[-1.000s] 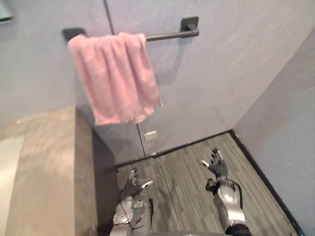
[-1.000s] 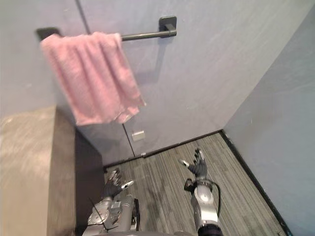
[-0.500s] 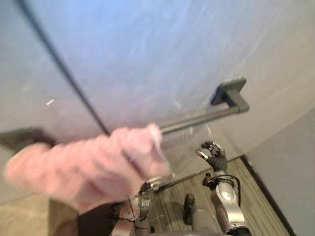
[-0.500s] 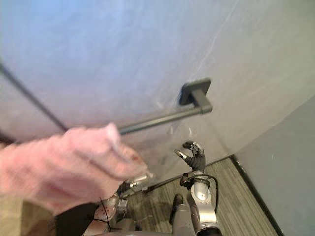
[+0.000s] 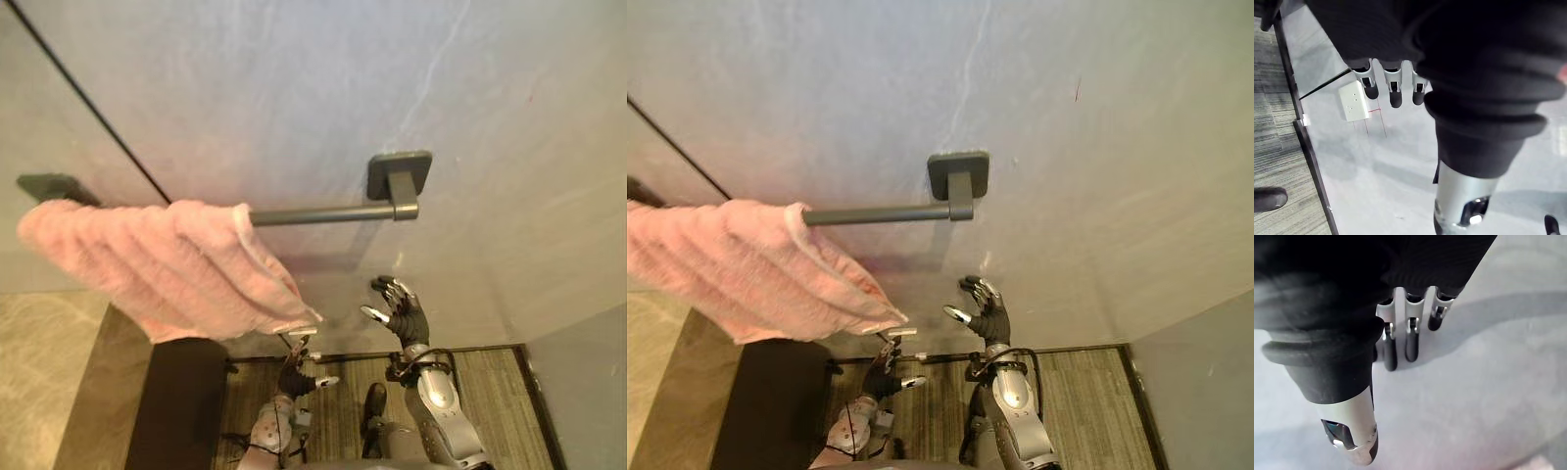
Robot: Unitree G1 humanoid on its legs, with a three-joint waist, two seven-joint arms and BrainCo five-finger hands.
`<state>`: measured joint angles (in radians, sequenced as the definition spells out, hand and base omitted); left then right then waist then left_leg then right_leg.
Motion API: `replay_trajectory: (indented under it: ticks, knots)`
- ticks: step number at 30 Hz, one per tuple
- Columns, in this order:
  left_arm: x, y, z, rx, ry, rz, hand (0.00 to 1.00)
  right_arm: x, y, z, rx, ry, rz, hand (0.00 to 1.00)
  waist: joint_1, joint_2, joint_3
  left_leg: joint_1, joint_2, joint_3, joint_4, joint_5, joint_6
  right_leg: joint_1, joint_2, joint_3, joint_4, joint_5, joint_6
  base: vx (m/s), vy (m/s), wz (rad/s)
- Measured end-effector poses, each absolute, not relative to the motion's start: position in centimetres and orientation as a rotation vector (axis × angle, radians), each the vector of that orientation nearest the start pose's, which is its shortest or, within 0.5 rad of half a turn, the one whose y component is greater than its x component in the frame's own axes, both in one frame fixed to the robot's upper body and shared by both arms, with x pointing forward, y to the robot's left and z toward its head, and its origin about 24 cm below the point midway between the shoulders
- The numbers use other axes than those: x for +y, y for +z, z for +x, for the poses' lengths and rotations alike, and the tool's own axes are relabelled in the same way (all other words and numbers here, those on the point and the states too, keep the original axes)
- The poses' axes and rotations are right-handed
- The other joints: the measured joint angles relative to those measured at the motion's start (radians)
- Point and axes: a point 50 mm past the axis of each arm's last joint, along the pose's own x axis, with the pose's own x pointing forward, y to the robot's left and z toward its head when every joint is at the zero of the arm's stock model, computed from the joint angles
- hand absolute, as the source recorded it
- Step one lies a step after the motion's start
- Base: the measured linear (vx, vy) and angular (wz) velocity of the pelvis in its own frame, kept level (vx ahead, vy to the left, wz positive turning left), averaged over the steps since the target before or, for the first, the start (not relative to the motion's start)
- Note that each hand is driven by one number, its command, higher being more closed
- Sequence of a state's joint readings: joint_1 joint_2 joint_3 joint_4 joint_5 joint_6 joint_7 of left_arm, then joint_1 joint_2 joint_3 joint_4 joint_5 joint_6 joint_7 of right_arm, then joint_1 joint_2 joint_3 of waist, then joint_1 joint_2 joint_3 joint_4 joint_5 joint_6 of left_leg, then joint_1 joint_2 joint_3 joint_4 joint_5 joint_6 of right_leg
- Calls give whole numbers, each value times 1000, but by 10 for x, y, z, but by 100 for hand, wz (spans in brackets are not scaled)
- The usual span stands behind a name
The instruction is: Organize washtable
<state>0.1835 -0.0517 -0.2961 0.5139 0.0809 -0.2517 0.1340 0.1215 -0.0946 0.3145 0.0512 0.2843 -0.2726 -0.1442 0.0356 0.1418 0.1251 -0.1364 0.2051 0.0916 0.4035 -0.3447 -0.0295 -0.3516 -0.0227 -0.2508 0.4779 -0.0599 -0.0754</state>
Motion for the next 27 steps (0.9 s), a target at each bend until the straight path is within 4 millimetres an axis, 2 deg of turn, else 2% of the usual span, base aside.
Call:
replay_trajectory:
  ticks: [1,2,3,4,6,7,9,11,14,15,17,20,21,27]
  knots:
    - [93,-79,169,392,-168,108,0,-102,17,220,-11,77,272,0,-11,-110,9,22,-79,6,-49,18,-36,45,-85,79,32,-174,102,-499,-247,177]
    - [98,-88,164,438,-165,128,0,-98,19,223,-19,103,270,0,-15,-122,8,36,-76,-20,-72,43,-56,73,-88,53,-23,-172,111,-97,-105,117]
    - [98,-90,159,454,-164,126,0,-98,20,224,-25,106,271,0,-13,-114,6,38,-62,-21,-88,54,-68,90,-75,40,-58,-153,110,-20,-104,51]
    - [101,-95,148,487,-156,126,0,-95,23,226,-35,114,277,0,-7,-106,5,38,-47,-19,-108,93,-85,108,-61,30,-99,-110,106,-66,-24,4]
    - [105,-93,144,484,-143,131,0,-95,22,225,-35,116,271,0,-8,-104,6,47,-45,-11,-115,101,-100,123,-57,27,-136,-78,97,-44,8,-15]
    - [106,-85,148,446,-125,124,0,-94,24,226,-43,121,255,0,-11,-100,7,54,-45,1,-130,124,-99,135,-53,34,-168,-38,86,-20,56,-22]
    - [107,-76,155,399,-98,112,0,-93,25,227,-54,128,236,0,-11,-100,8,57,-45,20,-137,143,-85,146,-51,49,-203,-1,93,-45,83,-27]
    - [115,-63,170,329,-30,102,0,-89,29,230,-70,136,234,0,-15,-101,8,25,-49,40,-105,136,-69,156,-50,73,-269,55,109,-106,149,-31]
    - [129,-59,174,308,60,98,0,-86,30,230,-73,139,242,0,-11,-114,15,33,-59,53,-105,125,-53,208,-50,85,-378,109,127,-84,123,-12]
    - [135,-56,175,297,93,101,0,-86,31,230,-76,140,242,0,-6,-118,16,37,-67,51,-109,121,-52,221,-53,88,-402,128,122,-49,93,-1]
    - [143,-53,172,284,150,92,0,-87,32,230,-80,141,240,0,11,-128,13,43,-73,52,-117,122,-50,228,-57,87,-413,130,125,-14,63,5]
    - [155,-44,165,259,271,38,0,-89,39,229,-112,142,242,0,11,-129,13,51,-80,41,-127,131,-45,243,-63,71,-421,130,126,50,27,16]
    - [163,-36,163,227,355,3,0,-90,42,227,-126,138,248,0,10,-130,12,65,-83,29,-136,132,-43,264,-63,59,-433,131,127,77,27,18]
    - [190,-2,163,73,561,-12,0,-92,39,216,-108,125,267,0,11,-143,11,85,-88,4,-153,134,-40,306,-65,32,-460,129,130,77,21,15]
